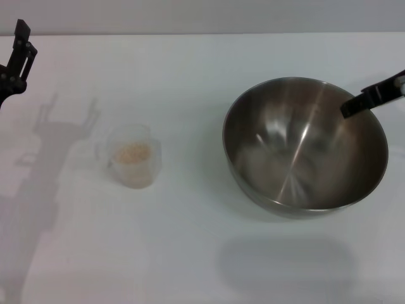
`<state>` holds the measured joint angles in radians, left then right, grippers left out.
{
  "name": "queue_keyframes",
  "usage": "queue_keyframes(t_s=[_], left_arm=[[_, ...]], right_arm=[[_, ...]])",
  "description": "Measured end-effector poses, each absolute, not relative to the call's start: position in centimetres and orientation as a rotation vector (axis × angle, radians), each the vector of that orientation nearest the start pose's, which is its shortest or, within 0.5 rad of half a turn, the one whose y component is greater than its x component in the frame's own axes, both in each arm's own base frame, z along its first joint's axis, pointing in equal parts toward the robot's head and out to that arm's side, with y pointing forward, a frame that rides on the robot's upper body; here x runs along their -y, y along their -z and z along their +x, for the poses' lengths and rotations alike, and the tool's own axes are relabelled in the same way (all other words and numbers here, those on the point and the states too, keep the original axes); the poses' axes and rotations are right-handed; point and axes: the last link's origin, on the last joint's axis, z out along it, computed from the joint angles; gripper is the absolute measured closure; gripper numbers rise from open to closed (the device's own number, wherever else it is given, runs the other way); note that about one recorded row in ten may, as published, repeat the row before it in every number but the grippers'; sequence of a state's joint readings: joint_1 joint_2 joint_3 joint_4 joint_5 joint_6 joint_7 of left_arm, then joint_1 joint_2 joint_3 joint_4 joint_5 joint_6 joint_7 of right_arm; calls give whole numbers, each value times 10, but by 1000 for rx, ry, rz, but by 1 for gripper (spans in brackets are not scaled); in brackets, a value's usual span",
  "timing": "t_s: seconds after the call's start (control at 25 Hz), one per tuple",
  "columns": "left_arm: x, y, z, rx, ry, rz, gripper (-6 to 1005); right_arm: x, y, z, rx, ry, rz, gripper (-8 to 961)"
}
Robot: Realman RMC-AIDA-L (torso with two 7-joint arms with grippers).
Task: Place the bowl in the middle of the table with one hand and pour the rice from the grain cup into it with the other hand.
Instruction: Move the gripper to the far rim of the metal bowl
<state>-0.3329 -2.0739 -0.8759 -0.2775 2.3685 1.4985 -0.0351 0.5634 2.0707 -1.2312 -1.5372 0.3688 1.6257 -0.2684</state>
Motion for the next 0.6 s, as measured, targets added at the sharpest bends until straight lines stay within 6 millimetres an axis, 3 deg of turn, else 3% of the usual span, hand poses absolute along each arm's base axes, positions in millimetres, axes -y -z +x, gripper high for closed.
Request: queue_keyframes(t_s=[0.24,0.6], left_arm=[[-298,-7,-292,238,920,-1484,201],[-298,-7,-291,239,926,-1482,201]], right_arm=[[-364,-56,204,-1275,399,-2149,203],[-370,-38,223,-1305,417,-2166,284]])
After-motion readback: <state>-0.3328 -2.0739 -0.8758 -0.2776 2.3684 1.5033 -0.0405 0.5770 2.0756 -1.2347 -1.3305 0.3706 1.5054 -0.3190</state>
